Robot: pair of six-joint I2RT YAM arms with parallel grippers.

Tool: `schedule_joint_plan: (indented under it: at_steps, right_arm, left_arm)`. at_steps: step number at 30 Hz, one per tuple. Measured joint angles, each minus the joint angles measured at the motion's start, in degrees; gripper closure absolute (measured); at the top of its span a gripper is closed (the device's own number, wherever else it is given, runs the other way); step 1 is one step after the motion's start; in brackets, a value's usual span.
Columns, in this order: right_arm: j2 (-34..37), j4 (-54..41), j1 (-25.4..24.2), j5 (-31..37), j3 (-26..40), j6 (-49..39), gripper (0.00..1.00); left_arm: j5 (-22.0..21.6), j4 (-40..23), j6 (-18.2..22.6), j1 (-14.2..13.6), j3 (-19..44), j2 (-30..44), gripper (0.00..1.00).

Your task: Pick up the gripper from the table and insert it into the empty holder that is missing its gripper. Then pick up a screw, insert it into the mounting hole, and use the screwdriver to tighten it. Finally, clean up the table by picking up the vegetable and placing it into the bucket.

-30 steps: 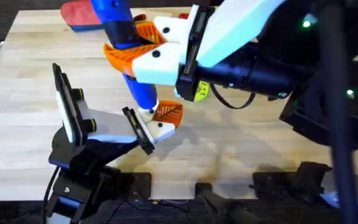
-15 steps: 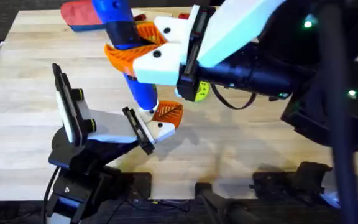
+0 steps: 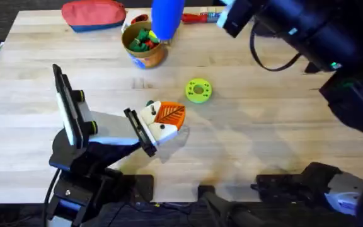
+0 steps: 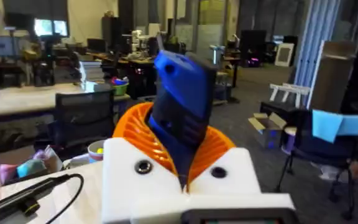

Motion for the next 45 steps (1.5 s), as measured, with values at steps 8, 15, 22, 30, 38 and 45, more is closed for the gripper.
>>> schedule_joint_plan:
  at_steps: [8, 15, 22, 30, 38, 45]
  right_arm:
    - [4.8, -15.3, -8.3, 3.4, 0.1, -11.5, 0.997]
    - [17.8, -20.4, -16.9, 21.5, 0.1, -36.9, 0.997]
    - [31.9, -20.3, -20.4, 33.6, 0.1, -60.2, 0.997]
    - [40.8, -21.4, -19.2, 37.4, 0.1, -73.5, 0.997]
    - [40.4, -24.5, -17.6, 38.1, 1.1, -69.0, 0.655]
    - [35.7, -33.5, -16.1, 38.2, 1.9, -60.0, 0.013]
  left_arm:
    - [0.0, 0.0, 0.0, 0.0, 0.0, 0.0, 0.996]
    - [0.0, 0.0, 0.0, 0.0, 0.0, 0.0, 0.996]
    - [0.0, 0.0, 0.0, 0.0, 0.0, 0.0, 0.996]
    - [0.0, 0.0, 0.0, 0.0, 0.0, 0.0, 0.996]
    - [0.0, 0.0, 0.0, 0.0, 0.0, 0.0, 0.996]
    - [0.0, 0.0, 0.0, 0.0, 0.0, 0.0, 0.996]
